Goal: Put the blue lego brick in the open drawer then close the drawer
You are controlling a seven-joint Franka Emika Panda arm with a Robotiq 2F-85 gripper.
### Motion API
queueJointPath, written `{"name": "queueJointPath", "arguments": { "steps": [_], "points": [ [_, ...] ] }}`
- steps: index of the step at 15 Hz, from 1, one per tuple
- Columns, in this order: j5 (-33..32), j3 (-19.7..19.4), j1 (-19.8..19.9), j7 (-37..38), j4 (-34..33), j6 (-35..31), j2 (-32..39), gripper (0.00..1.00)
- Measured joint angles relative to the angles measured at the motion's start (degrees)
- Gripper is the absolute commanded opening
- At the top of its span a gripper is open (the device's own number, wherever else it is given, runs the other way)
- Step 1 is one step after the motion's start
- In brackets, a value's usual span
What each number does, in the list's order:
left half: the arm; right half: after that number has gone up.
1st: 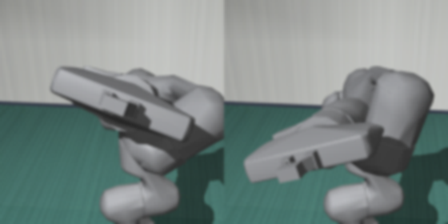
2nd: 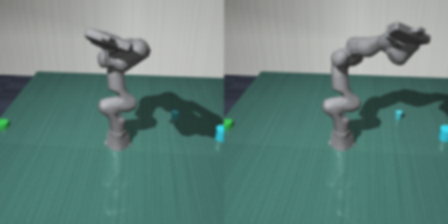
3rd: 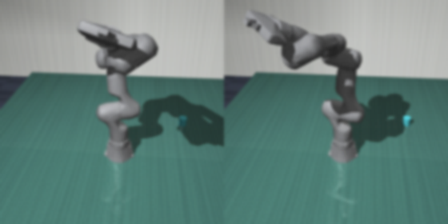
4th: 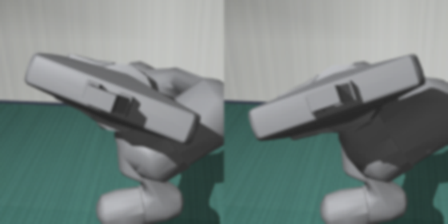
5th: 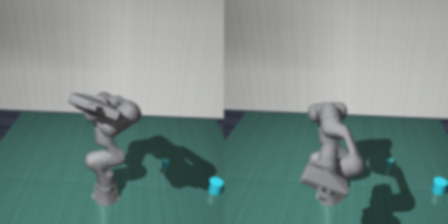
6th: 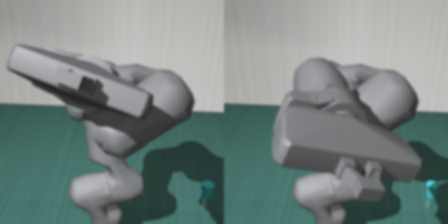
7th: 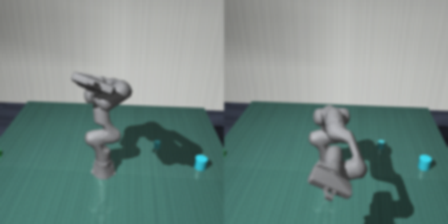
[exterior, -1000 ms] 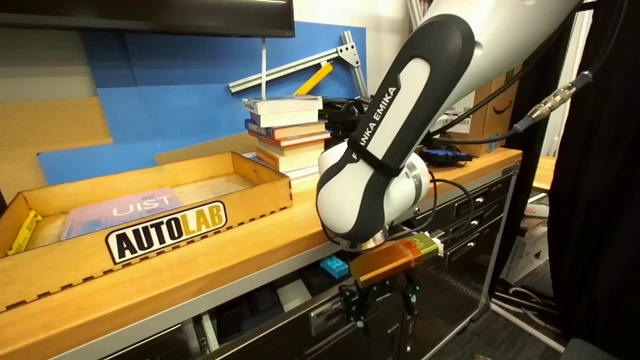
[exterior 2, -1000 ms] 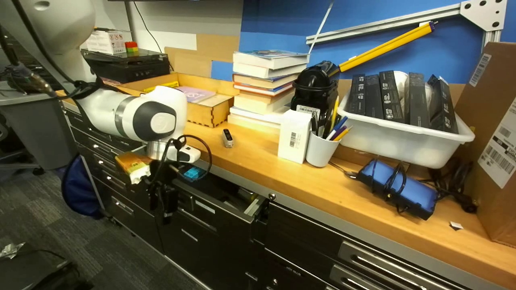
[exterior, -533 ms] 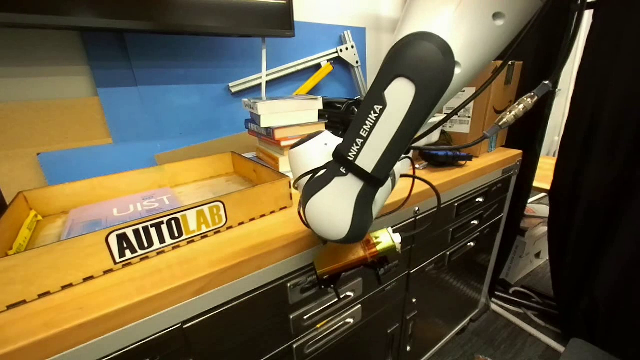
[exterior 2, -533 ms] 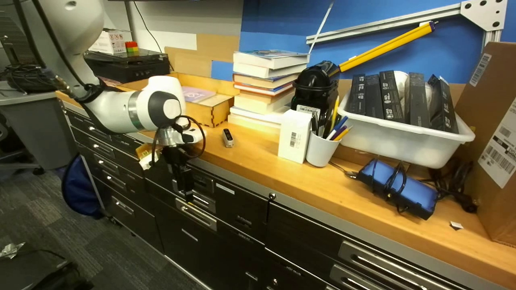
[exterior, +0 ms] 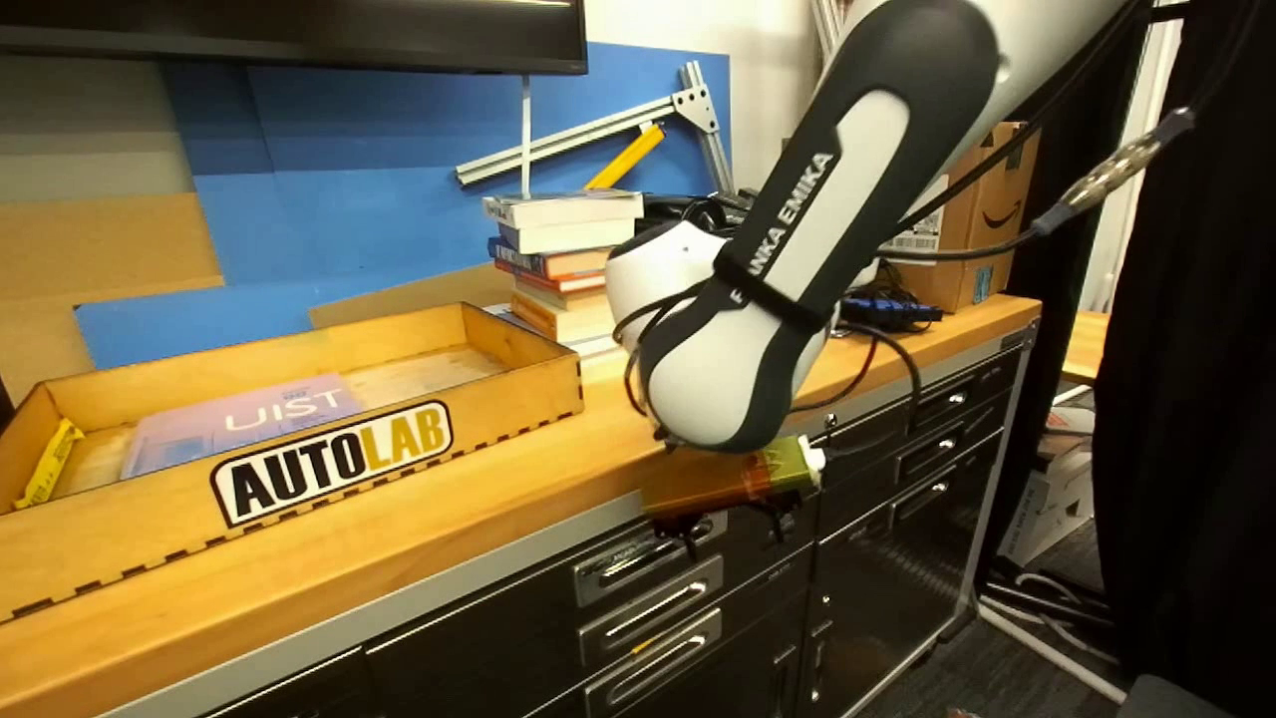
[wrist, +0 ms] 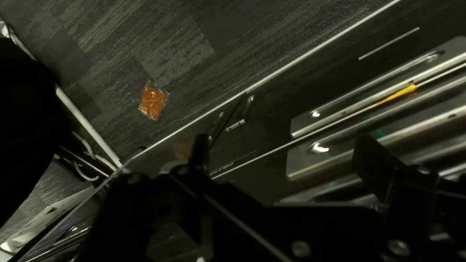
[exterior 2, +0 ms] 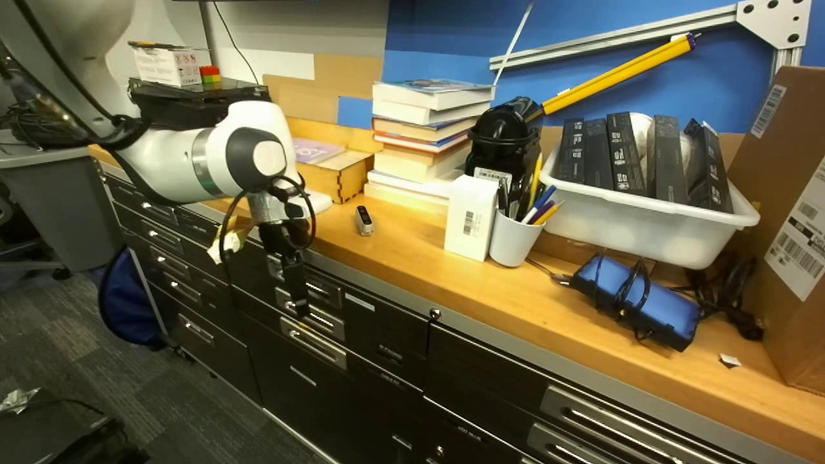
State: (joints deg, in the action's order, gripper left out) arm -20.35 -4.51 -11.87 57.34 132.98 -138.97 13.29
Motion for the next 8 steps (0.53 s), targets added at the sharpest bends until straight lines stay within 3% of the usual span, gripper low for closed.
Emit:
{"name": "queueJointPath", "arguments": {
  "steps": [5,8],
  "points": [
    [4.5,1.5,4.5,-16.0,7.0,-1.3,-16.4,1.00],
    [11.2,2.0,3.7,-29.4,8.5,5.7,-25.9,1.00]
  ]
}}
